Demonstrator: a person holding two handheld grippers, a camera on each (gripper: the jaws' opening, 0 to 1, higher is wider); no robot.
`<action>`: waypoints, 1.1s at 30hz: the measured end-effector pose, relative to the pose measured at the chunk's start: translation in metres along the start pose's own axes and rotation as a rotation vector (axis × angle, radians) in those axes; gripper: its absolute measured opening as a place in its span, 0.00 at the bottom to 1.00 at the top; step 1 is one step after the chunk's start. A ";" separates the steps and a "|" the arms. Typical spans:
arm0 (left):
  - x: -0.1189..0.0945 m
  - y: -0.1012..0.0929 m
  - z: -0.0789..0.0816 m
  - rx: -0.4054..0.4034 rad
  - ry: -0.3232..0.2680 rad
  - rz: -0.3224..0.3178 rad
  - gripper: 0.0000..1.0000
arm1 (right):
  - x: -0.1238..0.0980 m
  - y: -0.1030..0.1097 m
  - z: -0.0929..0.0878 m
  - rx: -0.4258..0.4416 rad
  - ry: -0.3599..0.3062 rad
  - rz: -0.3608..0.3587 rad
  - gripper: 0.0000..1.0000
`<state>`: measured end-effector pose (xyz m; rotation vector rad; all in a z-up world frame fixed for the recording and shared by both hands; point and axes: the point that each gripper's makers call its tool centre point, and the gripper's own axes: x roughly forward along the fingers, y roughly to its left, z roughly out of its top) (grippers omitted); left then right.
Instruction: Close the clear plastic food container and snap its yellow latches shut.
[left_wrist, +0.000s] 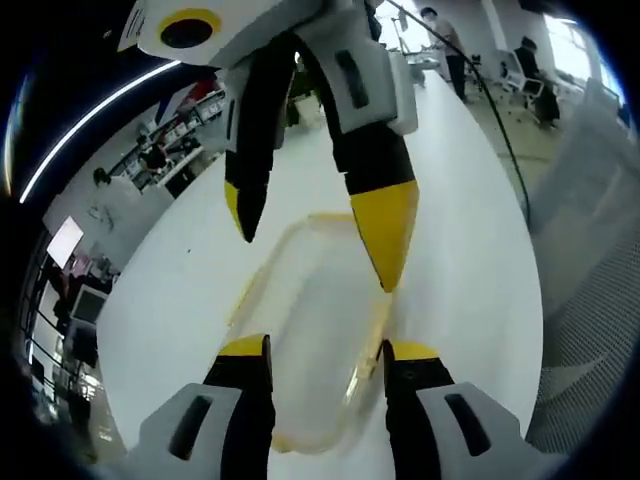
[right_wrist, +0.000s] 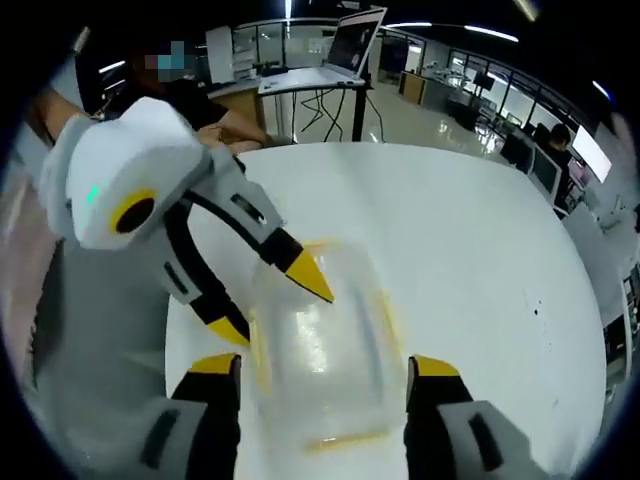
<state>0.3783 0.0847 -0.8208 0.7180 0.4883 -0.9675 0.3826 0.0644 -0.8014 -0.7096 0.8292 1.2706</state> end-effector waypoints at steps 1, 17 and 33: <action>0.000 0.000 0.000 0.000 -0.001 0.000 0.40 | 0.002 0.002 -0.003 -0.009 0.004 -0.002 0.67; 0.003 0.003 0.001 -0.007 -0.019 0.006 0.41 | 0.014 -0.020 -0.031 -0.096 0.083 -0.064 0.68; 0.025 0.041 0.004 -0.008 -0.021 0.005 0.40 | 0.019 -0.061 -0.025 -0.091 0.061 -0.072 0.66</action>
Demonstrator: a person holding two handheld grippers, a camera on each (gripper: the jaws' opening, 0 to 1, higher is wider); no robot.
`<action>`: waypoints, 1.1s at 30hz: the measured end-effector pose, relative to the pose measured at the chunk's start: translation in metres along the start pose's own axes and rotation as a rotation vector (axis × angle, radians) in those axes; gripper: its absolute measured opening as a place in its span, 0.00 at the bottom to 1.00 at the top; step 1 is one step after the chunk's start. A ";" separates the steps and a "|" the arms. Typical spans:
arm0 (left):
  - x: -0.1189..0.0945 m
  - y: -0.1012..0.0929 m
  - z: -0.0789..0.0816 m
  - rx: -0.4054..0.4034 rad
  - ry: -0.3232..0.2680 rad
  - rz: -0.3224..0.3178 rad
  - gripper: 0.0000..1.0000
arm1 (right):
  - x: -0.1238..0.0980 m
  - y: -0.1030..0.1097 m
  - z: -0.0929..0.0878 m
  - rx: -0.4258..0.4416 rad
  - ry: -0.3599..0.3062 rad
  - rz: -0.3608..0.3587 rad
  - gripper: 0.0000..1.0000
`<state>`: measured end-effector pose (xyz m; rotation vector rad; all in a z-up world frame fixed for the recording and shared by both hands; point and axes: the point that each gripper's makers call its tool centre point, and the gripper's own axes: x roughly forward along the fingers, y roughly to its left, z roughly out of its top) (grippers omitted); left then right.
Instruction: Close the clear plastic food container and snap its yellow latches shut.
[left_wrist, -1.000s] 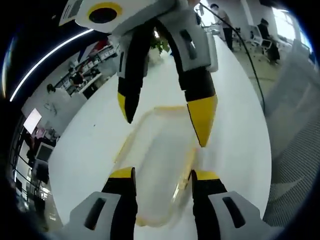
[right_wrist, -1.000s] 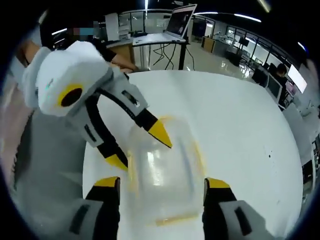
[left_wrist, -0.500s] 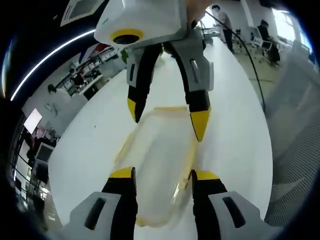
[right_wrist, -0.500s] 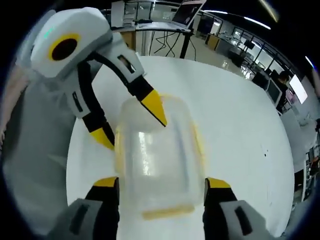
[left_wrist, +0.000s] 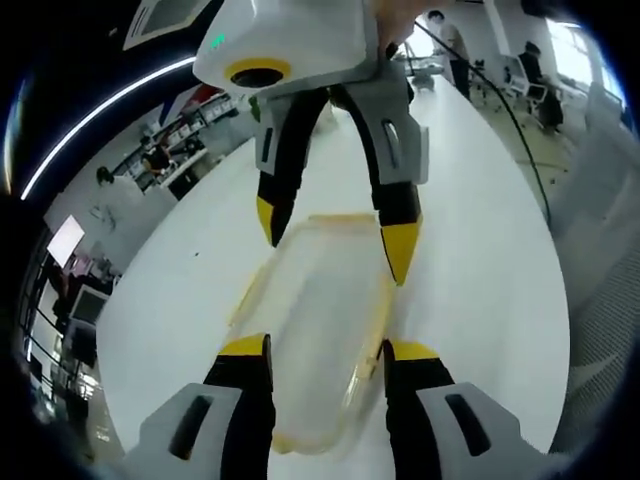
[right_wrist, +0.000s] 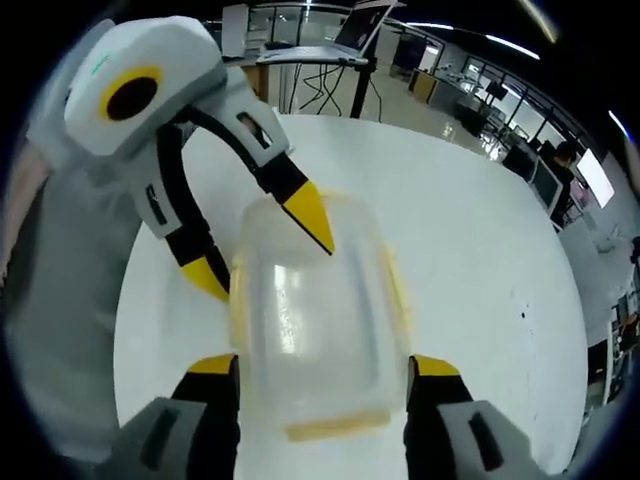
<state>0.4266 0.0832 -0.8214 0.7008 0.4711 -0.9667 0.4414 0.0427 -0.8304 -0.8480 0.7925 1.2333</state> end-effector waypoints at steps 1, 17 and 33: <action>0.002 0.004 0.000 0.001 0.000 -0.001 0.40 | 0.001 -0.004 0.000 0.003 -0.003 -0.002 0.66; 0.022 0.041 0.001 -0.005 -0.010 0.006 0.40 | 0.009 -0.046 0.005 -0.001 -0.014 -0.009 0.67; 0.020 0.031 0.005 0.074 0.052 -0.030 0.62 | 0.006 -0.042 0.003 -0.100 0.017 -0.070 0.75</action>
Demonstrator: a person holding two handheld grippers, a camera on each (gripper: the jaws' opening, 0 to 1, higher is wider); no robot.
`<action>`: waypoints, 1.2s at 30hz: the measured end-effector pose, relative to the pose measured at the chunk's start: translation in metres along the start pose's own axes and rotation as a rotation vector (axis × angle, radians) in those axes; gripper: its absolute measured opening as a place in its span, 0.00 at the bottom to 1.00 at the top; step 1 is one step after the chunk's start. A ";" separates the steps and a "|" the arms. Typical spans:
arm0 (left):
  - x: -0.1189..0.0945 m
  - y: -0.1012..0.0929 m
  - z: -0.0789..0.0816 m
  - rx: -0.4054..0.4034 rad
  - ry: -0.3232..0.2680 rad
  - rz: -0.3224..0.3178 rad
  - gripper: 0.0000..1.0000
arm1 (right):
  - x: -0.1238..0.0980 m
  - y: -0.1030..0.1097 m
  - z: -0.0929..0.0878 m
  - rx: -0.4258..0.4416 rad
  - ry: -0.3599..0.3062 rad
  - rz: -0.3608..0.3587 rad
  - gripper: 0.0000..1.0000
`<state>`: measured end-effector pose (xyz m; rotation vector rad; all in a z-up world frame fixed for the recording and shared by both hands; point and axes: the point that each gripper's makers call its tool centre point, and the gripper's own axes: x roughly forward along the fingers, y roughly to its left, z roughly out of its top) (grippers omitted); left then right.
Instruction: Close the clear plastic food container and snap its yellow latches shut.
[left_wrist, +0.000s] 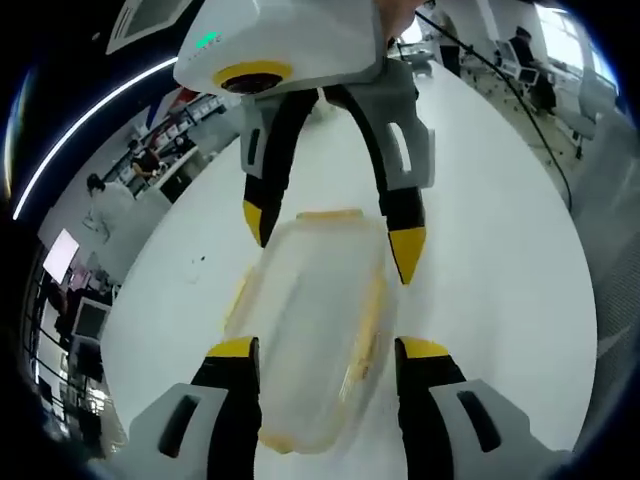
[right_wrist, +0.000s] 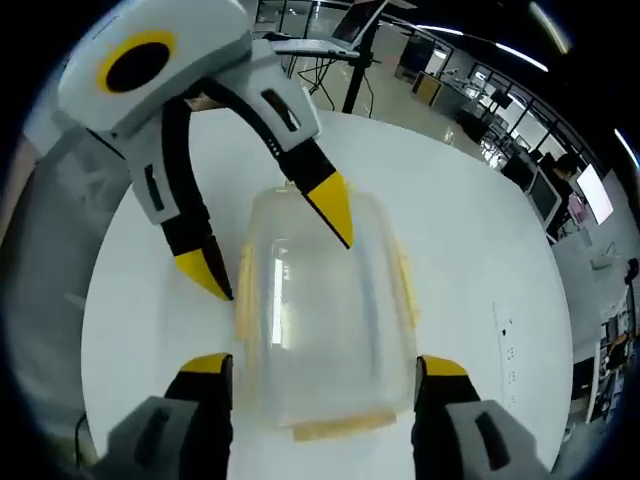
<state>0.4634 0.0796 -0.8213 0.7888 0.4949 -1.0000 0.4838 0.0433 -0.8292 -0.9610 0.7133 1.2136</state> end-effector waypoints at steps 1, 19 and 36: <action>-0.002 0.000 0.001 -0.003 -0.003 -0.001 0.61 | -0.002 0.000 0.001 0.004 -0.007 -0.008 0.77; -0.088 0.003 -0.001 -0.304 -0.127 0.125 0.64 | -0.074 0.017 0.006 0.440 -0.291 -0.222 0.80; -0.172 -0.012 -0.026 -0.551 -0.275 0.295 0.65 | -0.118 0.081 0.007 0.746 -0.506 -0.285 0.76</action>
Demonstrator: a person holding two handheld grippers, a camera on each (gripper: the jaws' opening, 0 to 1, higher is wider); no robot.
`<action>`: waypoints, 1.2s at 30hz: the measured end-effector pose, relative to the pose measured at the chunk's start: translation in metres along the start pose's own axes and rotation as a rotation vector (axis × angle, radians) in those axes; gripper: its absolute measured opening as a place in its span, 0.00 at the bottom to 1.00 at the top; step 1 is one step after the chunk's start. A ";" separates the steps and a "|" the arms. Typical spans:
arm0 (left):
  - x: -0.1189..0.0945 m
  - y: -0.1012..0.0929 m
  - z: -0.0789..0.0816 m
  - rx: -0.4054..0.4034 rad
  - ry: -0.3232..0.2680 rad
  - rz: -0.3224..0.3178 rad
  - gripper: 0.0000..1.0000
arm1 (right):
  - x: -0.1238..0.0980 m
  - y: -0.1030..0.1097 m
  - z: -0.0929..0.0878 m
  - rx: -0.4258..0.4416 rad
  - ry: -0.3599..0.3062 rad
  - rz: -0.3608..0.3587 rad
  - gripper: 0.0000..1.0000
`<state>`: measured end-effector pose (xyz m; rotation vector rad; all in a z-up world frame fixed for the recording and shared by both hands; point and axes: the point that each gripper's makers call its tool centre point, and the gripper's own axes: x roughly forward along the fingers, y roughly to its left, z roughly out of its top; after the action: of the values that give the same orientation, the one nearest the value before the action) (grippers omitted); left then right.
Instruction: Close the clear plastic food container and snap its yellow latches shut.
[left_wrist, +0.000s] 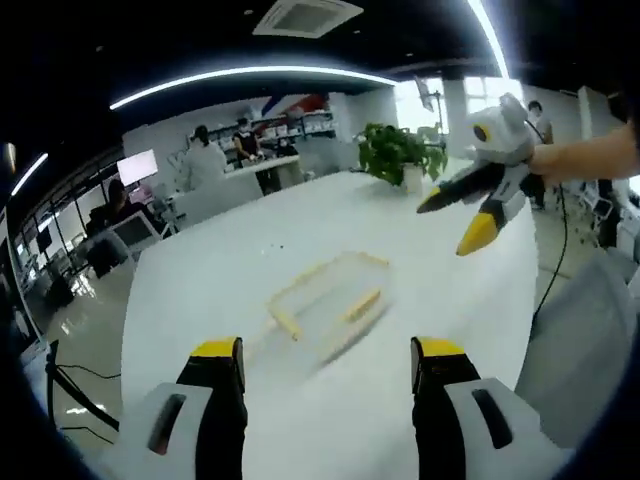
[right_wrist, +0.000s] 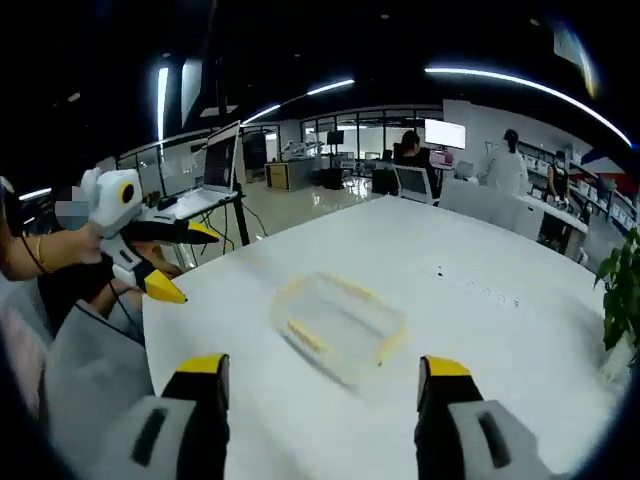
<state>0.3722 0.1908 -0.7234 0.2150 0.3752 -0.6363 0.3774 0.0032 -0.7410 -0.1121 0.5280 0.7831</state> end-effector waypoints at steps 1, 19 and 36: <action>-0.004 0.000 -0.001 -0.012 -0.004 0.005 0.65 | -0.004 0.003 -0.004 0.011 -0.004 -0.006 0.76; -0.037 -0.009 -0.034 -0.197 -0.059 0.020 0.74 | -0.029 0.029 -0.028 0.150 -0.080 -0.035 0.75; -0.054 0.018 -0.015 -0.215 -0.153 0.101 0.75 | -0.041 0.035 -0.023 0.188 -0.116 -0.065 0.73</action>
<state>0.3391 0.2388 -0.7136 -0.0203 0.2812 -0.5046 0.3195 -0.0049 -0.7376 0.0895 0.4833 0.6684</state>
